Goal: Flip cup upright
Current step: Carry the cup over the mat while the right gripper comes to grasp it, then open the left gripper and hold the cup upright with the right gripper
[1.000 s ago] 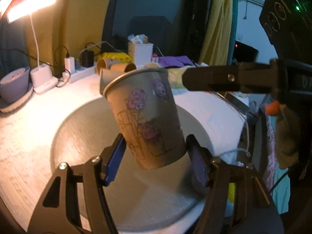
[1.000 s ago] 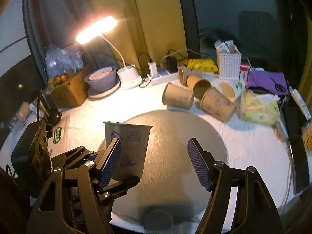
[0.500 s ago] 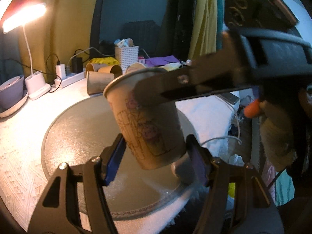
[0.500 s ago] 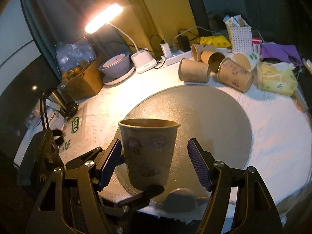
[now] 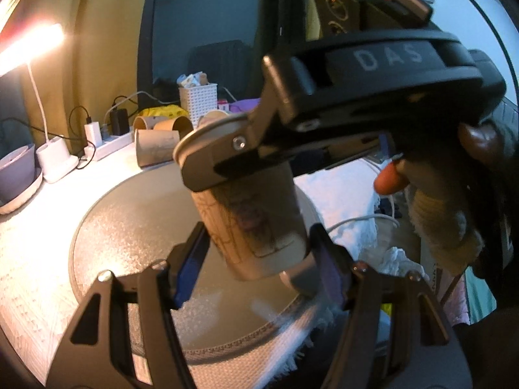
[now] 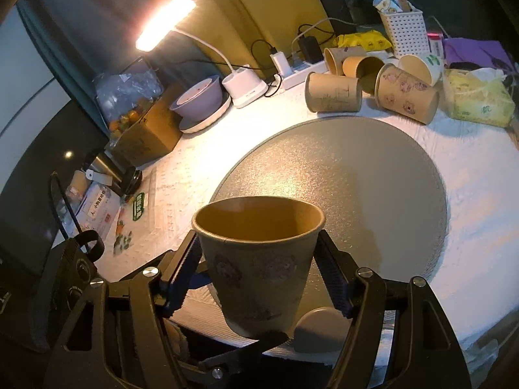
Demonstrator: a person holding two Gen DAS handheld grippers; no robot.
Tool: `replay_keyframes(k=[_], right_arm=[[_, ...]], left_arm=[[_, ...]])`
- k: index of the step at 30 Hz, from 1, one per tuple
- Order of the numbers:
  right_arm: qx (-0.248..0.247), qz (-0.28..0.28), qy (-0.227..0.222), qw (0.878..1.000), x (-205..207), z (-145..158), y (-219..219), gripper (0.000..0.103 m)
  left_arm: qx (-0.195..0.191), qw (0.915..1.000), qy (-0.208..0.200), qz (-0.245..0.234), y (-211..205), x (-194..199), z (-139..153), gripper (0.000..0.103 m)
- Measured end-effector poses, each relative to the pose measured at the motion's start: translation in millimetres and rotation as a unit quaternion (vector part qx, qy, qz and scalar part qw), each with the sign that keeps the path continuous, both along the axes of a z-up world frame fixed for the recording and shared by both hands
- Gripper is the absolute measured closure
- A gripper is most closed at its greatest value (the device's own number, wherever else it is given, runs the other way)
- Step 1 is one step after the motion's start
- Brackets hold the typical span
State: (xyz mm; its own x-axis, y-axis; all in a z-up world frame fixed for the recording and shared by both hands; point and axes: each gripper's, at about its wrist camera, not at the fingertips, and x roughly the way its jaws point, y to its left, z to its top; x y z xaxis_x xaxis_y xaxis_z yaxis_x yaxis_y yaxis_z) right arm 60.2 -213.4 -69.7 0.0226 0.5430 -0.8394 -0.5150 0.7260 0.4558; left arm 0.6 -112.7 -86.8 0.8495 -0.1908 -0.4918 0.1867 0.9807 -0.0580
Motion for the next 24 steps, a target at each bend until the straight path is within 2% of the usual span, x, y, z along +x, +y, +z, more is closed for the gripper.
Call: replay_keyframes(k=[14, 15, 16, 18, 24], right_arm=[[0.002, 0.002, 0.004, 1.000, 4, -3, 3, 0.034], [0.000, 0.003, 0.002, 1.000, 4, -3, 3, 0.034], [-0.003, 0.003, -0.001, 1.000, 4, -3, 4, 0.034], [-0.005, 0.003, -0.007, 1.000, 4, -1, 4, 0.034], [-0.023, 0.000, -0.048, 0.999, 4, 7, 6, 0.034]], left_arm=[[-0.007, 0.9996, 0.023, 0.013, 6, 10, -4, 0.037], [-0.006, 0.9995, 0.028, 0.017, 6, 11, -5, 0.035], [-0.005, 0.9991, 0.035, 0.021, 6, 13, -7, 0.027], [-0.010, 0.9986, 0.045, 0.028, 10, 16, -10, 0.021], [-0.016, 0.9979, 0.051, 0.038, 16, 19, -12, 0.020]])
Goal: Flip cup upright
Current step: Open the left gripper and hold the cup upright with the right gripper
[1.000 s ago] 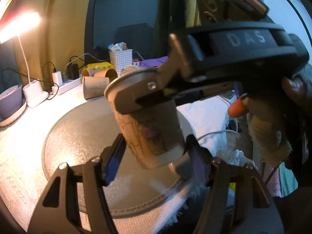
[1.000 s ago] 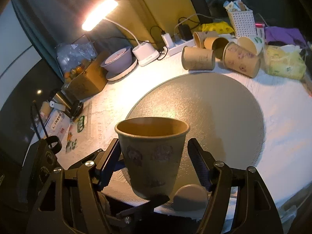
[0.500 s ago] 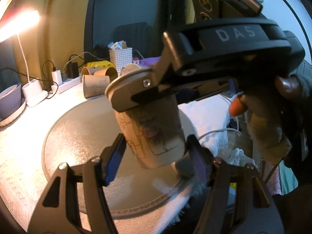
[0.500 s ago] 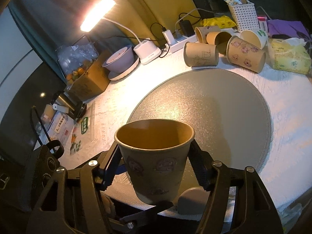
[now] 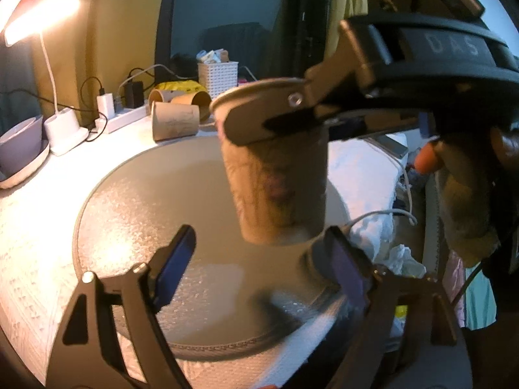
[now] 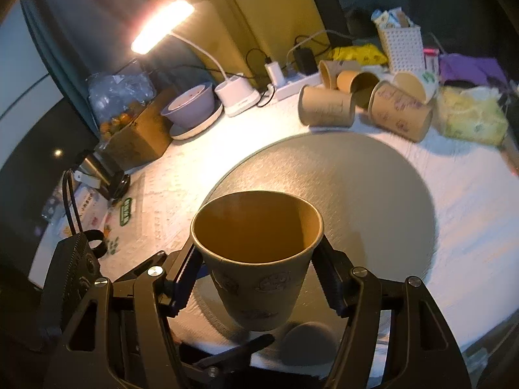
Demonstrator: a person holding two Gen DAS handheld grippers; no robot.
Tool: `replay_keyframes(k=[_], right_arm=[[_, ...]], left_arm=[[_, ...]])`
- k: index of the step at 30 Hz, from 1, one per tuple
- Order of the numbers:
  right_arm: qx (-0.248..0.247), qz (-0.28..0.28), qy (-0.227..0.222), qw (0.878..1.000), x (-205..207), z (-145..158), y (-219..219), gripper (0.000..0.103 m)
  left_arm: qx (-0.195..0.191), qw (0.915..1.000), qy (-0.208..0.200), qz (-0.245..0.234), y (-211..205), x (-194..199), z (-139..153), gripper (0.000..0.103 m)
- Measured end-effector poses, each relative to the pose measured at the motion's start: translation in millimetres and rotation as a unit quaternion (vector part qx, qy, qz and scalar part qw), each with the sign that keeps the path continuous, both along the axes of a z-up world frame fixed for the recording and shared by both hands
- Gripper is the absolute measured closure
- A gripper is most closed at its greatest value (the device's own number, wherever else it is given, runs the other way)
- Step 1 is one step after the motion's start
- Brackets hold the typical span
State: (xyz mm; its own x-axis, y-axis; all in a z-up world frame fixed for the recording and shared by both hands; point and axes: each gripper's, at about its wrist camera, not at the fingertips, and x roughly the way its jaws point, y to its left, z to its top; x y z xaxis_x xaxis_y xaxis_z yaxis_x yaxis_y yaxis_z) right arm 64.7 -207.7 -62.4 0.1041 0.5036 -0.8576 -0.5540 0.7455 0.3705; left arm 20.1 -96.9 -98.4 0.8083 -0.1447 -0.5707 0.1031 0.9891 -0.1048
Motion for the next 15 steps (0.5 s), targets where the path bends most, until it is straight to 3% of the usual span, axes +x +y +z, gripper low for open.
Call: replay_keyframes(k=[15], right_arm=[[-0.025, -0.003, -0.031, 0.999, 11, -2, 7, 0.034]], left_arm=[[-0.045, 0.9969, 0.040, 0.051, 39, 12, -2, 0.020]])
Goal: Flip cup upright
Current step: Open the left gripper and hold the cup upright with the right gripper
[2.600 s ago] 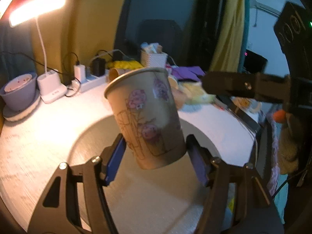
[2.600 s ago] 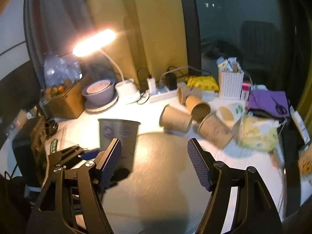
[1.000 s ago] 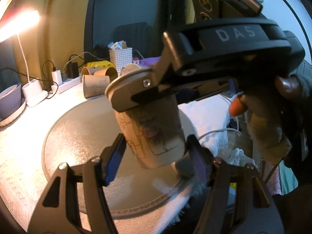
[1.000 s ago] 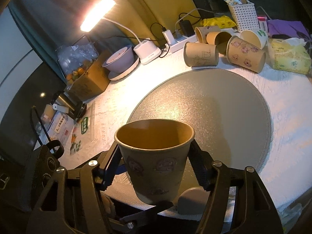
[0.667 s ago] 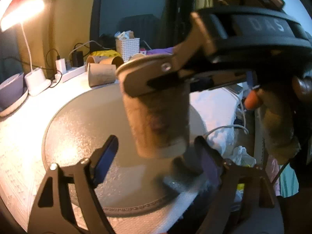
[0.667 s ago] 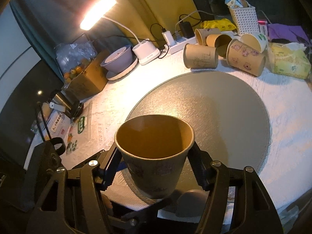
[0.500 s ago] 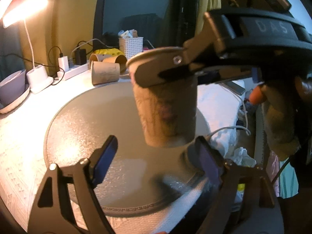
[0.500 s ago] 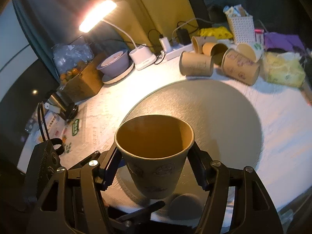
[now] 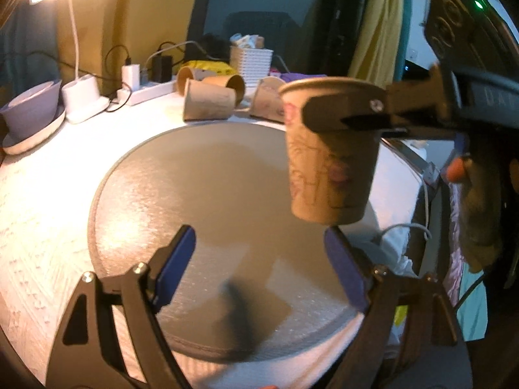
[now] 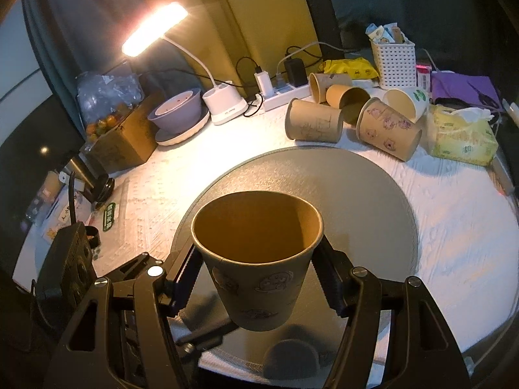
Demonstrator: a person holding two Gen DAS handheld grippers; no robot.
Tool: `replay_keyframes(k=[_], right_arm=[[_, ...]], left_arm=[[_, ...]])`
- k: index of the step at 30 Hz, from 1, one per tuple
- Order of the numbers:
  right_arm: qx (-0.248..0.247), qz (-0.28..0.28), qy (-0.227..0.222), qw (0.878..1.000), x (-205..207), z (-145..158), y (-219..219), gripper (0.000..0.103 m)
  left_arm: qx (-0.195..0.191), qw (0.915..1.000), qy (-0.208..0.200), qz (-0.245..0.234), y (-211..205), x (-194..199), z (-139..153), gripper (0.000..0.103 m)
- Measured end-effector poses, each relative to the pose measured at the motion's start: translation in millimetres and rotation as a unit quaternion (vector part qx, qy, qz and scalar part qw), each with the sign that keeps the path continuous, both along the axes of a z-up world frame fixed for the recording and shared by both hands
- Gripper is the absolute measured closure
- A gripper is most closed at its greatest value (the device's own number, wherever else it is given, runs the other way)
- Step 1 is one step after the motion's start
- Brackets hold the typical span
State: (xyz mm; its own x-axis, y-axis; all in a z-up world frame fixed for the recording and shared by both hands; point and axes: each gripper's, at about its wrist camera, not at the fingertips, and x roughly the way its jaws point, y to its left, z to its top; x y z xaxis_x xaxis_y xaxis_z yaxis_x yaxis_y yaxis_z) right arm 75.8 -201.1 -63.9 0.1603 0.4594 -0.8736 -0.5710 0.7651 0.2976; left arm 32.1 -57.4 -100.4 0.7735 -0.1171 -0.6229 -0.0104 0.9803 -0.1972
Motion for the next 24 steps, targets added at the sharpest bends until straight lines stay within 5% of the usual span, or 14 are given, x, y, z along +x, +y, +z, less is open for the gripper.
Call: replay_keyframes(k=[24], right_arm=[[-0.037, 0.024, -0.046, 0.998, 40, -29, 45, 0.035]], left_arm=[[-0.056, 0.9918, 0.017, 0.114, 106, 36, 6, 0.020]])
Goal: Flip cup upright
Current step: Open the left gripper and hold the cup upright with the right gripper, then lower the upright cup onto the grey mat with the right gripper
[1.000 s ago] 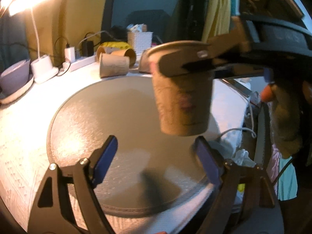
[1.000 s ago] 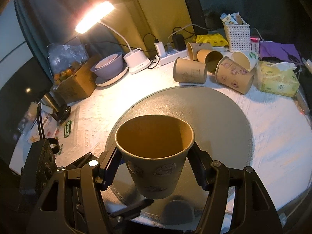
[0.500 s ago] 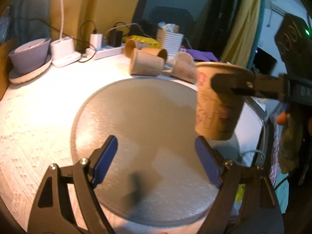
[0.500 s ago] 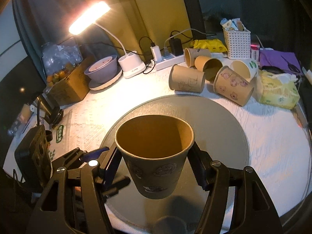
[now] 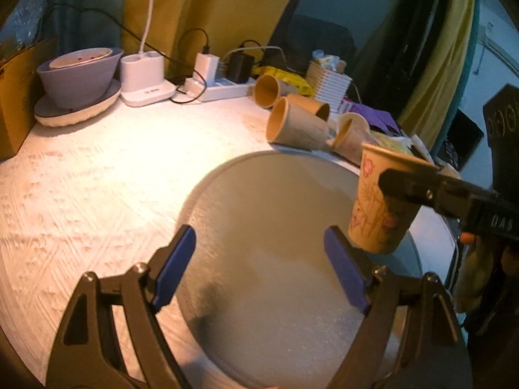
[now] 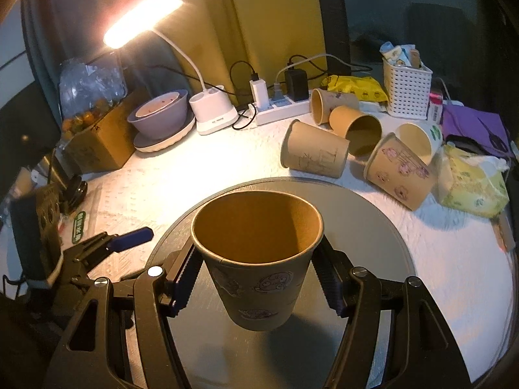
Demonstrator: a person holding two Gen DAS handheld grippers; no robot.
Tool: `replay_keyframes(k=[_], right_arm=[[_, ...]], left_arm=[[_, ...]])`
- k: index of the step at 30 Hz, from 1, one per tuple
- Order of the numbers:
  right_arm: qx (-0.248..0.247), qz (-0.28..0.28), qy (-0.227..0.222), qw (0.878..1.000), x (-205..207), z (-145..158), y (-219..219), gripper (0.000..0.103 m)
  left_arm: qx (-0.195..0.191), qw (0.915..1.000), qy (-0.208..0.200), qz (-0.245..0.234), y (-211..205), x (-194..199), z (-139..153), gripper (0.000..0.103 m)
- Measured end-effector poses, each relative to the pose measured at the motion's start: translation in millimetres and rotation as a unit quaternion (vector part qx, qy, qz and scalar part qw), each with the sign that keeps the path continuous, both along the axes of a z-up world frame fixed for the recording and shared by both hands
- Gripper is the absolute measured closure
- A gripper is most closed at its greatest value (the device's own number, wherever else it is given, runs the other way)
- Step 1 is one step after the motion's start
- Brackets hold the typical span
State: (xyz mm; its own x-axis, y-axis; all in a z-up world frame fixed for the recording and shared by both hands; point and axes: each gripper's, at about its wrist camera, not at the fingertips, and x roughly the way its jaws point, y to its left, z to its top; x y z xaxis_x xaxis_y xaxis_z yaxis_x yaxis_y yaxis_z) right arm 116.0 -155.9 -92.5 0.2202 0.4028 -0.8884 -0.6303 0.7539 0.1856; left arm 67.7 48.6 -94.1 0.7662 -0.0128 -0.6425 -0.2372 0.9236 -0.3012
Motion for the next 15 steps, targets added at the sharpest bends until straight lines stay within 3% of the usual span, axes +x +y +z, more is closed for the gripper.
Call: replay_keyframes(k=[15], right_arm=[[0.009, 0.017, -0.028, 0.999, 9, -20, 18, 0.034]], left_arm=[[-0.001, 0.9998, 0.005, 0.017, 18, 9, -5, 0.020]])
